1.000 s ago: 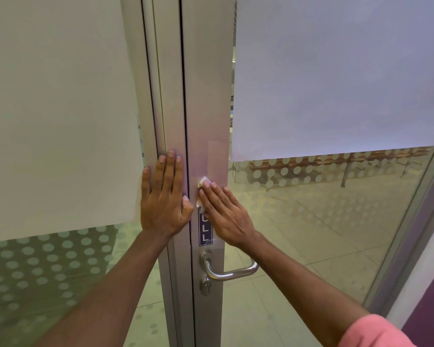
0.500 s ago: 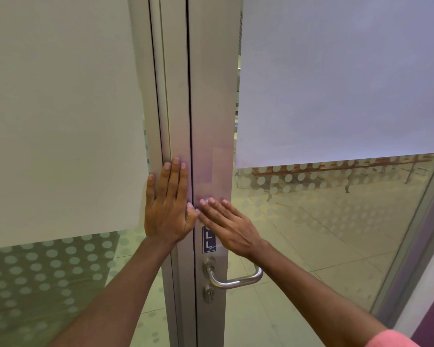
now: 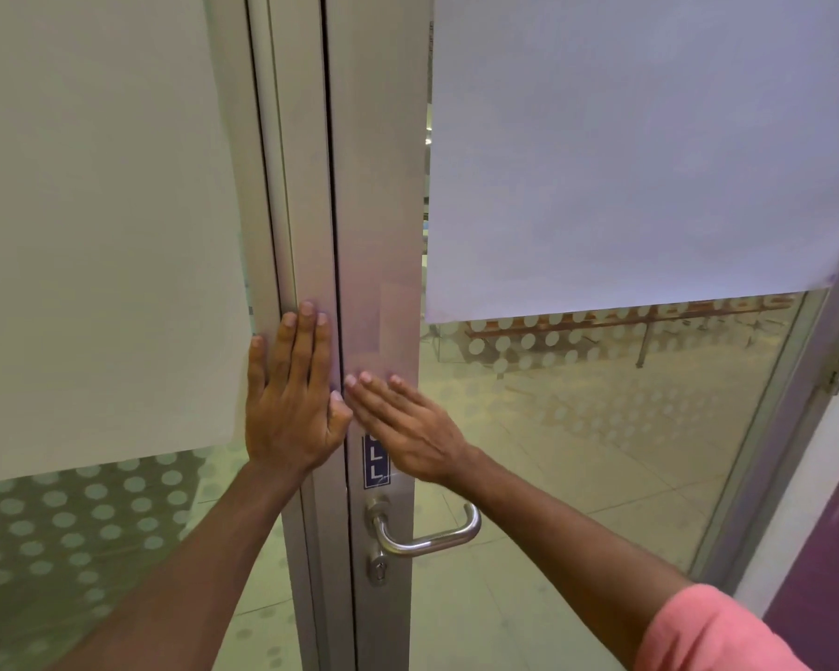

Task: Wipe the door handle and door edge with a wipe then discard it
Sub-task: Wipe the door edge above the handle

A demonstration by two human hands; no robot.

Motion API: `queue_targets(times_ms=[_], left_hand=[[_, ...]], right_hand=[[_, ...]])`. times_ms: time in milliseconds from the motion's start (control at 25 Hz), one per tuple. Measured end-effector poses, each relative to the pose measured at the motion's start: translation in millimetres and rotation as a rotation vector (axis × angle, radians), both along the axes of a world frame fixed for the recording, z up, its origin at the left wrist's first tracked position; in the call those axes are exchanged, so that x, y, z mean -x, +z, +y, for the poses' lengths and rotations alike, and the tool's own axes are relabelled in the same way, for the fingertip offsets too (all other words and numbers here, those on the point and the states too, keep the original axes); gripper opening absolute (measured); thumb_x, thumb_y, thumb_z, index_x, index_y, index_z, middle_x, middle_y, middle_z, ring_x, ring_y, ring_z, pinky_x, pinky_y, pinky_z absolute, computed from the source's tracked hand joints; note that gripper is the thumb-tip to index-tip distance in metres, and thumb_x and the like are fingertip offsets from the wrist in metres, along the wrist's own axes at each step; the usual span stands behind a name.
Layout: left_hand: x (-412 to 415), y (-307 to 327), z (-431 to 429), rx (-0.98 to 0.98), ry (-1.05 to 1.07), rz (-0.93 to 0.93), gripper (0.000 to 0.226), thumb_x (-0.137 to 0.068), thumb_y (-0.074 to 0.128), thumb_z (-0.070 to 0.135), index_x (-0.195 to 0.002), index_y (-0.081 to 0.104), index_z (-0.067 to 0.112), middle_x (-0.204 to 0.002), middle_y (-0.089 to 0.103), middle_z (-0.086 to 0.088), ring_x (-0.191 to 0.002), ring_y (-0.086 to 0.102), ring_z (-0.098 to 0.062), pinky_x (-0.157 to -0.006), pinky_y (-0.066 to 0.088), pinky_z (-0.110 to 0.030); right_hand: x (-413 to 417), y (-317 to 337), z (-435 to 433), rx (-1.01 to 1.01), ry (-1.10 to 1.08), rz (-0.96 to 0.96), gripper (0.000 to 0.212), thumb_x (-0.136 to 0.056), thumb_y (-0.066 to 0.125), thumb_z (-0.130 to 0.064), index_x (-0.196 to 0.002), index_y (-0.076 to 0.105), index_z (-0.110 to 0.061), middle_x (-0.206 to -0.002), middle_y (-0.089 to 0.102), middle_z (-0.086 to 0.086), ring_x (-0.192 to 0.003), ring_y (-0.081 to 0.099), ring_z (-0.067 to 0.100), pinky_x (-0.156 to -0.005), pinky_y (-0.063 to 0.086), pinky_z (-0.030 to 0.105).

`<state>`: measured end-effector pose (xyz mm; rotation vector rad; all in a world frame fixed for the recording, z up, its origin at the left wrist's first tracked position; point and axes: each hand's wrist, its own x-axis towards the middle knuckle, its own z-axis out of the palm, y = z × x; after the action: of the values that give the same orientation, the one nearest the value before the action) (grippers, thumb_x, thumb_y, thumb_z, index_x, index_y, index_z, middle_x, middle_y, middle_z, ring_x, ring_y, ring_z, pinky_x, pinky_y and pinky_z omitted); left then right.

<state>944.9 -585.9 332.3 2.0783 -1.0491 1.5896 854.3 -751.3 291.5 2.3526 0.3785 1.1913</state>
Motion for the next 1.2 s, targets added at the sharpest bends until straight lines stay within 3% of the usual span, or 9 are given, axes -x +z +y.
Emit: queue_targets(times_ms=[120, 240, 320, 560, 880, 1080, 1200], left_hand=[[-0.5, -0.1, 0.2, -0.006, 0.015, -0.005, 0.082, -0.083, 0.031, 0.035, -0.156, 0.007, 0.006, -0.164, -0.004, -0.01, -0.153, 0.001, -0.024, -0.124, -0.004, -0.045], [-1.0, 0.3, -0.4, -0.007, 0.02, 0.005, 0.081, -0.082, 0.029, 0.033, -0.156, 0.007, 0.006, -0.164, 0.0, -0.011, -0.153, 0.001, -0.025, -0.124, -0.003, -0.045], [-0.3, 0.6, -1.1, 0.002, 0.023, 0.009, 0.081, -0.083, 0.029, 0.033, -0.156, 0.006, 0.007, -0.164, 0.002, -0.011, -0.153, 0.001, -0.025, -0.124, -0.004, -0.045], [-1.7, -0.1, -0.5, -0.002, 0.013, 0.001, 0.085, -0.08, 0.034, 0.032, -0.156, 0.006, 0.007, -0.165, -0.003, -0.009, -0.153, 0.002, -0.025, -0.124, -0.003, -0.045], [0.8, 1.1, 0.4, 0.002, -0.001, 0.008, 0.084, -0.08, 0.033, 0.031, -0.156, 0.004, 0.008, -0.165, -0.005, -0.008, -0.153, -0.001, -0.024, -0.124, -0.002, -0.044], [2.0, 1.7, 0.7, 0.001, -0.01, 0.004, 0.084, -0.081, 0.033, 0.031, -0.156, 0.004, 0.008, -0.164, -0.007, -0.008, -0.153, -0.003, -0.022, -0.124, -0.002, -0.045], [0.9, 1.8, 0.8, -0.005, -0.006, 0.006, 0.086, -0.08, 0.035, 0.031, -0.156, 0.003, 0.009, -0.164, -0.006, -0.008, -0.153, -0.002, -0.023, -0.124, -0.003, -0.044]], right_hand=[[9.2, -3.5, -2.2, 0.08, -0.034, 0.055, 0.065, -0.094, 0.037, -0.005, -0.153, 0.011, -0.01, -0.162, 0.015, 0.008, -0.15, 0.007, 0.02, -0.123, 0.003, 0.04], [-0.6, 13.0, 9.2, -0.167, -0.137, -0.093, 0.062, -0.098, 0.032, -0.012, -0.154, 0.007, -0.01, -0.163, -0.002, 0.007, -0.151, 0.006, 0.021, -0.123, -0.002, 0.041], [-11.4, 9.9, 23.9, -0.278, -0.113, -0.164, 0.062, -0.098, 0.034, -0.013, -0.154, 0.008, -0.008, -0.163, -0.004, 0.008, -0.151, 0.008, 0.023, -0.123, 0.0, 0.041], [22.7, -15.1, -11.7, 0.041, -0.135, 0.014, 0.072, -0.087, 0.041, -0.005, -0.154, 0.012, -0.012, -0.161, 0.004, 0.006, -0.151, 0.004, 0.018, -0.123, 0.001, 0.04], [4.7, 80.3, -21.3, -0.055, -0.114, -0.193, 0.059, -0.101, 0.038, -0.014, -0.154, 0.013, -0.009, -0.162, 0.007, 0.007, -0.15, 0.011, 0.021, -0.123, 0.001, 0.043], [18.4, 7.3, -26.4, 0.184, -0.053, 0.153, 0.073, -0.091, 0.048, -0.009, -0.154, 0.01, -0.013, -0.162, 0.001, 0.005, -0.151, 0.002, 0.021, -0.122, -0.009, 0.042], [34.5, -39.1, -31.3, 0.394, -0.074, 0.378, 0.079, -0.088, 0.06, -0.017, -0.152, 0.014, -0.02, -0.16, 0.012, -0.002, -0.148, 0.006, 0.014, -0.119, -0.019, 0.039]])
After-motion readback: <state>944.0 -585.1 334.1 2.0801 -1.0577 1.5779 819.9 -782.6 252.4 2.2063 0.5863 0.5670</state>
